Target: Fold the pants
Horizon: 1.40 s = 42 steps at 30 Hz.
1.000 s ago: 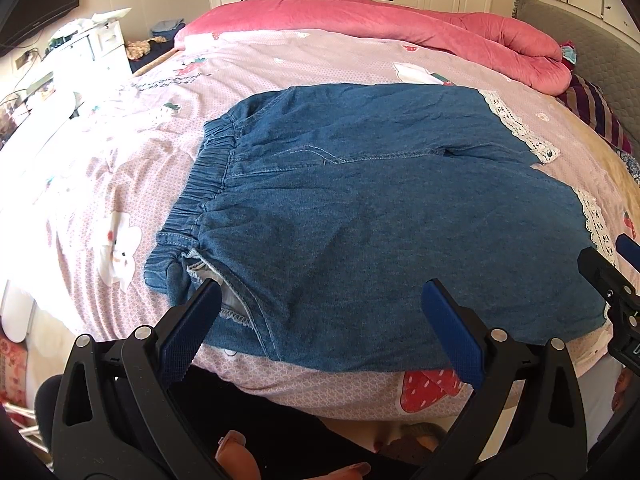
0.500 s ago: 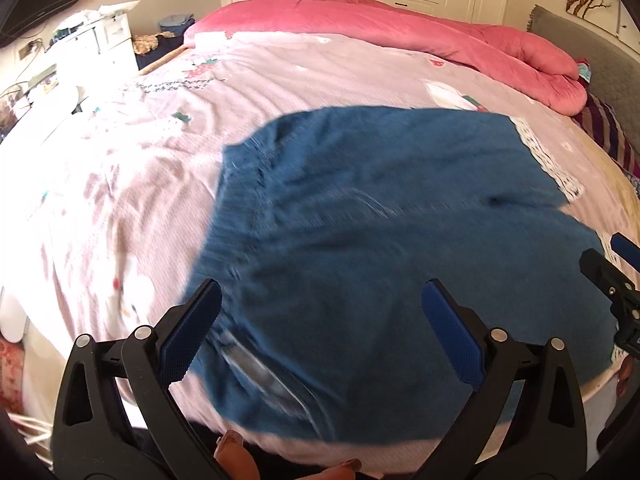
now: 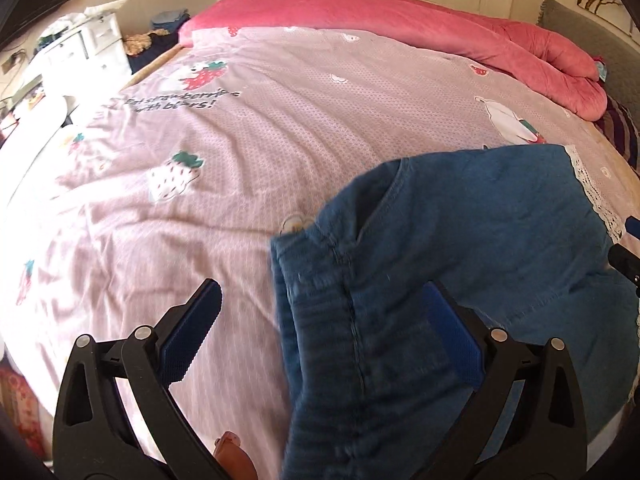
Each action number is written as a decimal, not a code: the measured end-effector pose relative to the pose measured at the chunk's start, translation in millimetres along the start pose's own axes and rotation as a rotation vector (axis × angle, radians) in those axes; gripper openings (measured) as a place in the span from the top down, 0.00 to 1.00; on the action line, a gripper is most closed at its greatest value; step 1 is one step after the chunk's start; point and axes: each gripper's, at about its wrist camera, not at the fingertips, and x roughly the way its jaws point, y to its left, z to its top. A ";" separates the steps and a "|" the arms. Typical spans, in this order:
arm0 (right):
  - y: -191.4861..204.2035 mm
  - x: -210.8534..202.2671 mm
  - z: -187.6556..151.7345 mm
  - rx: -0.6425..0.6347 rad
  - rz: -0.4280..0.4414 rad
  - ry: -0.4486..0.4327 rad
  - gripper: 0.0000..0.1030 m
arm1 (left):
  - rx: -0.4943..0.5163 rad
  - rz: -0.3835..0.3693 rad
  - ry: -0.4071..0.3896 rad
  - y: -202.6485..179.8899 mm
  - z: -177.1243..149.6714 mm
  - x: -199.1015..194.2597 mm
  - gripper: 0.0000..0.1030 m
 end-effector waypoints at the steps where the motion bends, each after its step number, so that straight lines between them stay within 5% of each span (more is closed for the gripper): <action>1: 0.5 7.3 5.4 -0.011 0.002 0.006 0.04 | 0.013 -0.003 0.003 0.5 3.4 5.0 0.09; 5: 5.0 33.6 22.7 -0.060 0.005 0.047 0.04 | 0.104 0.008 0.009 -4.9 19.2 24.7 0.10; 10: 16.6 60.8 43.8 -0.139 0.039 0.082 0.04 | 0.145 -0.023 0.024 -7.7 31.1 45.5 0.37; 13: 26.7 76.8 57.7 -0.197 0.063 0.087 0.04 | 0.154 -0.059 0.037 -8.0 33.2 56.9 0.58; 15: 30.0 86.4 65.5 -0.214 0.086 0.097 0.04 | 0.161 -0.104 0.047 -9.3 32.5 62.8 0.85; 17: 34.6 97.8 72.6 -0.236 0.094 0.114 0.04 | 0.154 -0.121 0.033 -8.4 31.6 63.4 0.92; 30: 74.3 156.1 109.7 -0.483 0.173 0.194 0.04 | 0.120 -0.198 -0.070 6.9 44.4 36.5 0.97; 32: 81.1 161.7 110.1 -0.528 0.200 0.210 0.10 | 0.127 -0.206 -0.082 6.2 44.5 31.9 0.96; 34: 87.6 163.9 110.3 -0.546 0.257 0.240 0.47 | 0.131 -0.218 -0.090 5.4 44.2 28.1 0.97; 35: 89.5 162.4 109.7 -0.549 0.268 0.243 0.52 | 0.137 -0.220 -0.095 4.5 43.9 26.1 0.97; 37: 92.1 155.6 107.9 -0.545 0.304 0.238 0.80 | 0.147 -0.208 -0.101 3.2 43.2 24.5 0.97; 42: 78.7 124.0 102.5 -0.431 0.325 0.182 0.90 | 0.129 -0.212 -0.105 9.6 40.4 21.7 0.97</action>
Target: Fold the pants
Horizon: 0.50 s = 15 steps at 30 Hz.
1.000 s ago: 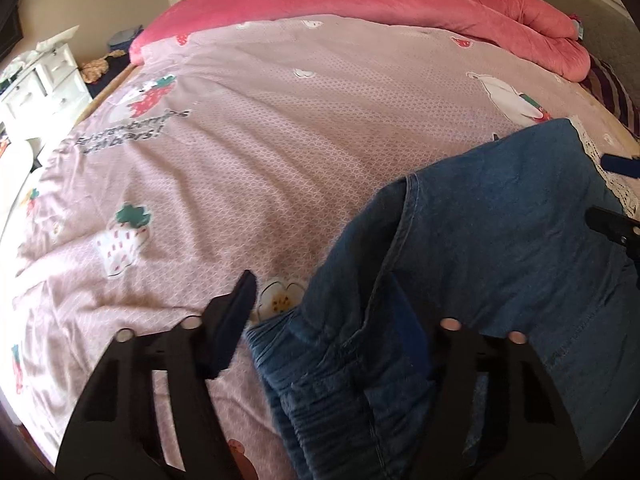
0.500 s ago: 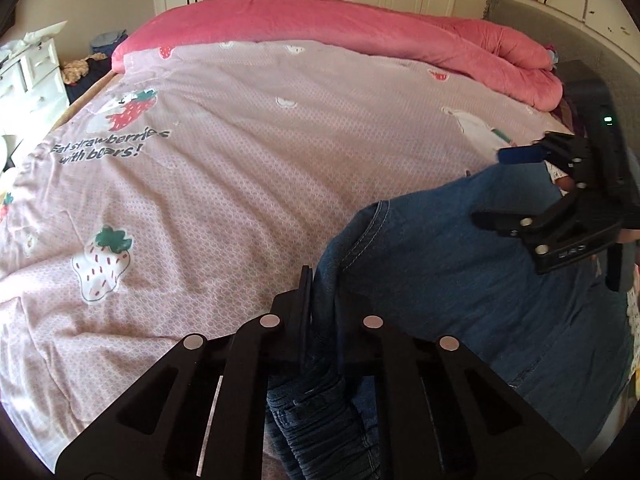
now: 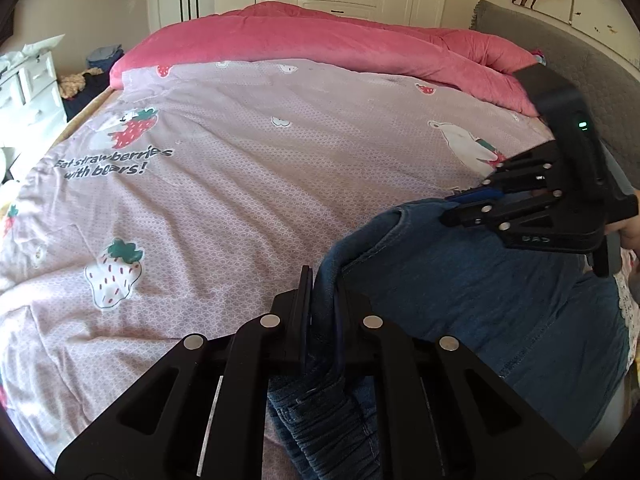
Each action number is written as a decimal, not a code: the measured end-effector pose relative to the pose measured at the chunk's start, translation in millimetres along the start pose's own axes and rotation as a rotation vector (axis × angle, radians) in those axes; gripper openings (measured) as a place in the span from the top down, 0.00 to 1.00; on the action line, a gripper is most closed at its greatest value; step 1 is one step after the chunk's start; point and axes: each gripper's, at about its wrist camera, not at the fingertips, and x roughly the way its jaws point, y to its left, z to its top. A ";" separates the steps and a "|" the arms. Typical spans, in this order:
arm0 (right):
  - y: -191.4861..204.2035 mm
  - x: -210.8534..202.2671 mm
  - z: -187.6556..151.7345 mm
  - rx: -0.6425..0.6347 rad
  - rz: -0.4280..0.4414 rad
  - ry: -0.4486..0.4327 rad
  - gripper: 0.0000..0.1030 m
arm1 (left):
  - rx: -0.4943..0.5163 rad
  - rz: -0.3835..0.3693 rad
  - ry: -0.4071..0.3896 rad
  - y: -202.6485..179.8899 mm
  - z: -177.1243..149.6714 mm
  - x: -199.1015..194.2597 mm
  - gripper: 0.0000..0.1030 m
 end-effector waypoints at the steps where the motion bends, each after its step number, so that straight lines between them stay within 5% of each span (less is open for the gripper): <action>1: 1.6 -11.2 -4.5 0.019 0.003 -0.029 0.90 | -0.001 -0.001 -0.003 -0.1 -0.7 -2.0 0.97; 15: 45.8 -127.0 -89.3 0.144 0.004 -0.245 0.92 | 0.046 -0.029 -0.133 -40.8 -36.8 -80.0 0.97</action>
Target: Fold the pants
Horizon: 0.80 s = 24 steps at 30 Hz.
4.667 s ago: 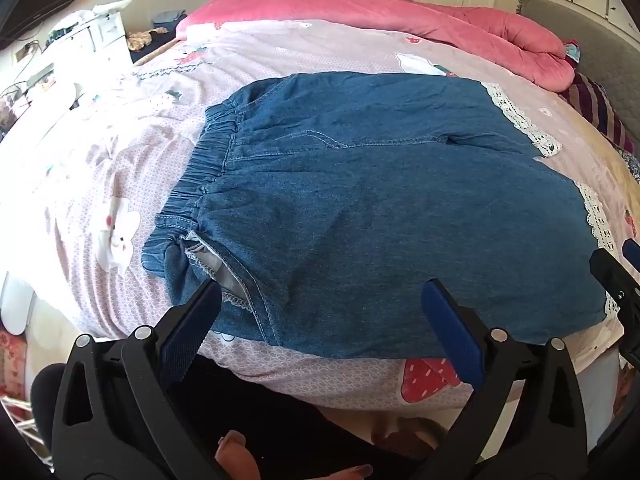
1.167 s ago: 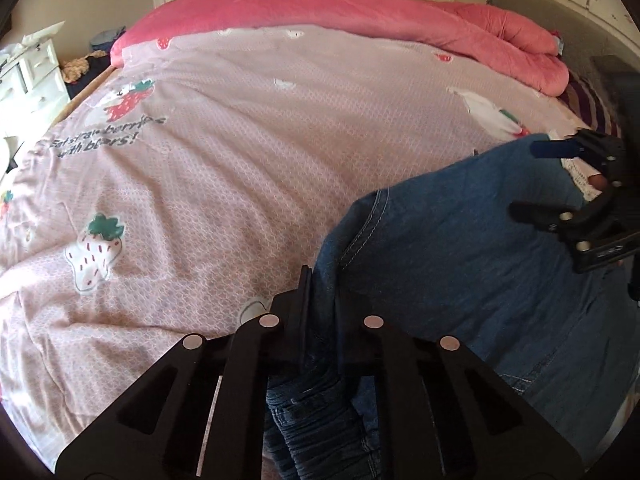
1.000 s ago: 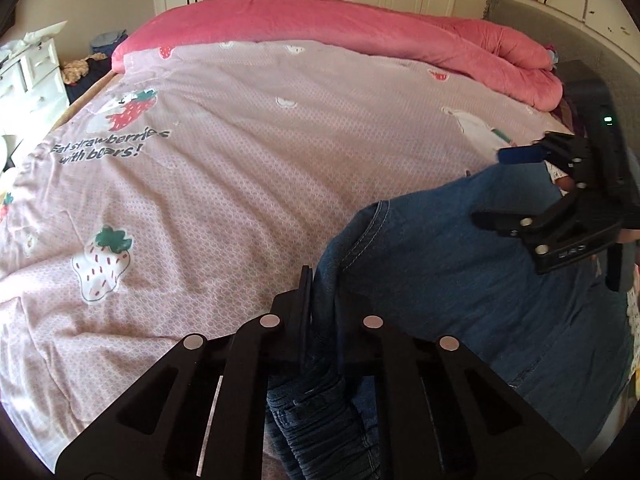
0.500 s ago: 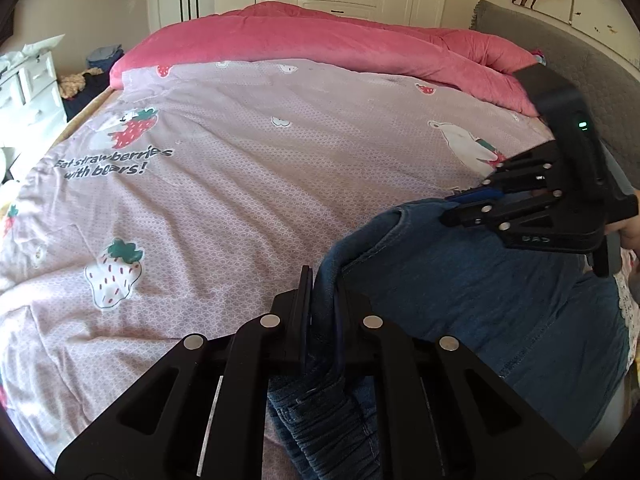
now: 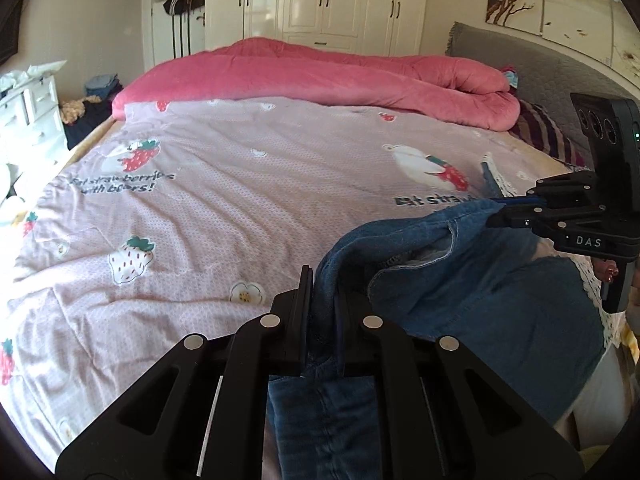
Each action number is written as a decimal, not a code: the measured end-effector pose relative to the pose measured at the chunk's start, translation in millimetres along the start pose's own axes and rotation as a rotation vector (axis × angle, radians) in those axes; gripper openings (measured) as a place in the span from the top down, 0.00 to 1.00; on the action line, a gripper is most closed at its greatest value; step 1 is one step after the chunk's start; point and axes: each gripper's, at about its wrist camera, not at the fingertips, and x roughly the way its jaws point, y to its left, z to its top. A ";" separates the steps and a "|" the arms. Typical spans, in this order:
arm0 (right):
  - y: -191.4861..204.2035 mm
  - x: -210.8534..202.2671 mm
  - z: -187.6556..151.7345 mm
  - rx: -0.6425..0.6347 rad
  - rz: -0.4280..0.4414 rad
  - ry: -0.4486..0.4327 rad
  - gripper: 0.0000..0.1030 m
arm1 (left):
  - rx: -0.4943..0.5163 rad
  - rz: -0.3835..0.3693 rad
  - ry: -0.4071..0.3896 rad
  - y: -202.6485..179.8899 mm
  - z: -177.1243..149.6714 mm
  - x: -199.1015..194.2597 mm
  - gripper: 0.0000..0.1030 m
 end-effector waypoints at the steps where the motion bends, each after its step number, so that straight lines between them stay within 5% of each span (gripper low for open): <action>1: 3.2 -4.0 -4.7 0.007 0.004 -0.006 0.92 | 0.010 -0.003 -0.008 -3.7 -3.7 -6.1 0.97; 10: 55.3 -38.1 -69.9 0.023 0.039 -0.002 0.92 | 0.074 -0.001 0.005 -30.6 -56.0 -53.9 0.97; 24: 101.1 -16.9 -142.5 0.126 0.150 0.117 0.92 | 0.054 0.021 0.109 -40.3 -113.1 -80.9 0.97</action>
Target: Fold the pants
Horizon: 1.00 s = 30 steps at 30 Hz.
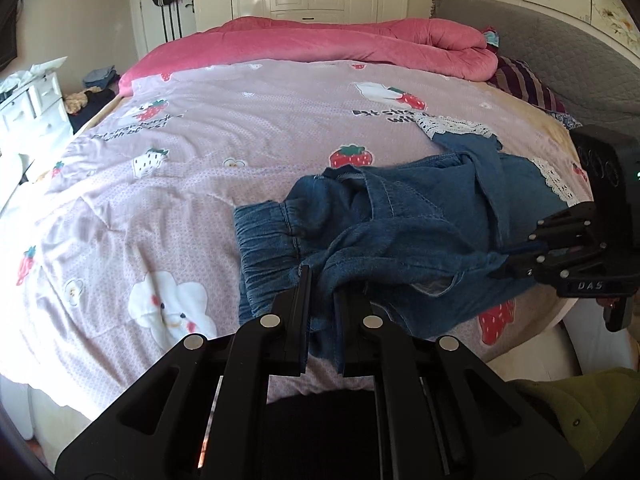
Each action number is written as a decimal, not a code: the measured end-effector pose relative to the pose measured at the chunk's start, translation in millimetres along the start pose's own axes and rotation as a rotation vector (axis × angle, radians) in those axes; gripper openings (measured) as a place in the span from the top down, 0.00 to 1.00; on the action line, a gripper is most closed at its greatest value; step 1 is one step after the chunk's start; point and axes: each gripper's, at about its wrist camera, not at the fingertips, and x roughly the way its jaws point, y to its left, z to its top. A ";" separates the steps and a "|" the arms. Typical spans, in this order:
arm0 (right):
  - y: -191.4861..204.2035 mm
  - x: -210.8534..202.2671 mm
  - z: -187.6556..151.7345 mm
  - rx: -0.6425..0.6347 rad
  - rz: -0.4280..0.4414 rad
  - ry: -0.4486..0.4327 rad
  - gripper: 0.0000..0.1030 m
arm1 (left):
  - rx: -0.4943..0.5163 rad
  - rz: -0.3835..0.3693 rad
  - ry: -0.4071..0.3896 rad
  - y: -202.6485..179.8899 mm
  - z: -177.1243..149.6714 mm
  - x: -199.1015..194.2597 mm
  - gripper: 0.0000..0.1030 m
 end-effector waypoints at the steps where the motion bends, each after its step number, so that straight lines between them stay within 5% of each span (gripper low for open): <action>1: 1.3 1.8 -2.5 -0.001 -0.004 0.004 0.92 | 0.002 0.005 0.003 -1.1 -1.9 0.0 0.97; 7: -2.4 5.9 -12.9 0.029 0.011 0.006 0.92 | -0.023 0.012 0.007 -2.3 -5.1 -0.1 0.96; 11: 2.8 -0.9 -11.7 0.013 0.008 -0.024 0.91 | 0.038 0.089 -0.075 -15.2 -1.7 -9.6 0.96; 15: -2.2 7.0 -15.4 0.038 0.012 0.000 0.89 | -0.028 0.070 0.034 -1.2 -7.7 13.7 0.94; 19: -1.9 9.0 -17.7 0.039 0.008 -0.002 0.89 | -0.064 0.034 0.047 3.0 -15.1 10.3 0.93; 24: -2.5 10.9 -17.6 0.043 0.013 -0.002 0.89 | -0.123 0.007 0.049 14.2 -19.0 -5.4 0.72; 30: -4.2 10.9 -19.1 0.048 0.022 -0.005 0.88 | -0.130 0.031 0.018 15.8 -13.6 -32.1 0.67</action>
